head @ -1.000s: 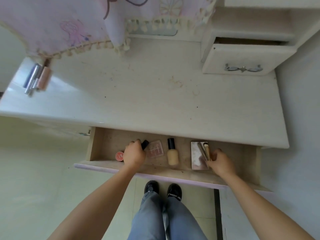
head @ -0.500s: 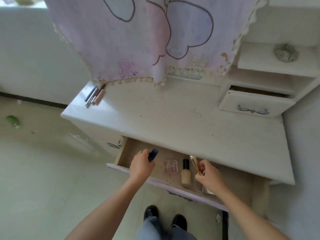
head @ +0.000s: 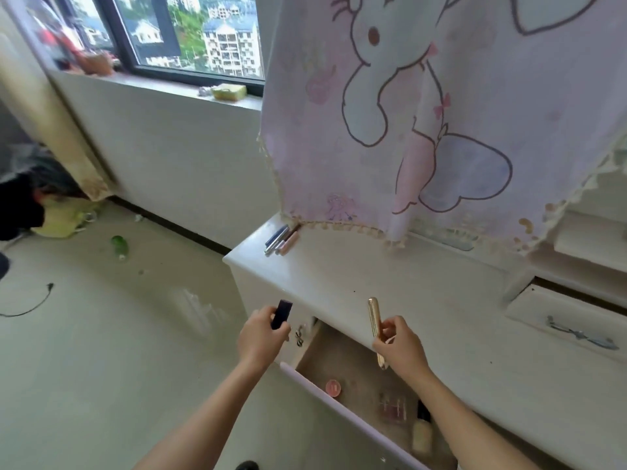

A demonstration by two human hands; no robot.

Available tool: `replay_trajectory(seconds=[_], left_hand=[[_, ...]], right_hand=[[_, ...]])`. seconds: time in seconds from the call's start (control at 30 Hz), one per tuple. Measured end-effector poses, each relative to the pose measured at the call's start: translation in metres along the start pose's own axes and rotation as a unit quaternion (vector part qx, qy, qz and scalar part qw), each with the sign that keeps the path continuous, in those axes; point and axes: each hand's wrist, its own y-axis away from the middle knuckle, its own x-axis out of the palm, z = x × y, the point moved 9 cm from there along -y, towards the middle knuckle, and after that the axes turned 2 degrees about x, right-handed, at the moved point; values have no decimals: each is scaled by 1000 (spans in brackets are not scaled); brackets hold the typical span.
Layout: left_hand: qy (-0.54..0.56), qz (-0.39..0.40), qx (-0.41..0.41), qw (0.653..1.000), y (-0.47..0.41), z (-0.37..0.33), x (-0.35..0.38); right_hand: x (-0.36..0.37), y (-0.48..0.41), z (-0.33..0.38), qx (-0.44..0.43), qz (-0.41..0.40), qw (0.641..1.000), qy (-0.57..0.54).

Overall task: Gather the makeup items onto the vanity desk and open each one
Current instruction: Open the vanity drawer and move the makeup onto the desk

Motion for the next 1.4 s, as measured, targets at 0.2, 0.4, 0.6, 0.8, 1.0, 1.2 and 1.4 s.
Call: replay_trajectory(seconds=[0.2, 0.4, 0.6, 0.8, 1.0, 1.2, 1.4], left_hand=[[81, 7, 2, 997, -30, 38, -38], [81, 36, 39, 995, -97, 62, -95], [97, 72, 44, 992, -148, 69, -114], [67, 162, 32, 984, -157, 69, -60], [2, 223, 41, 974, -167, 52, -14], [-48, 228, 46, 971, -221, 26, 9], [-74, 239, 41, 967, -274, -4, 39]], right_hand=[[52, -9, 56, 5, 0, 999, -34], [105, -32, 123, 13, -7, 998, -63], [138, -48, 148, 50, -8, 996, -71], [140, -53, 120, 119, -32, 991, -51], [141, -81, 106, 152, -30, 987, -40], [141, -146, 106, 165, -34, 983, -67], [137, -207, 108, 167, -27, 983, -77]])
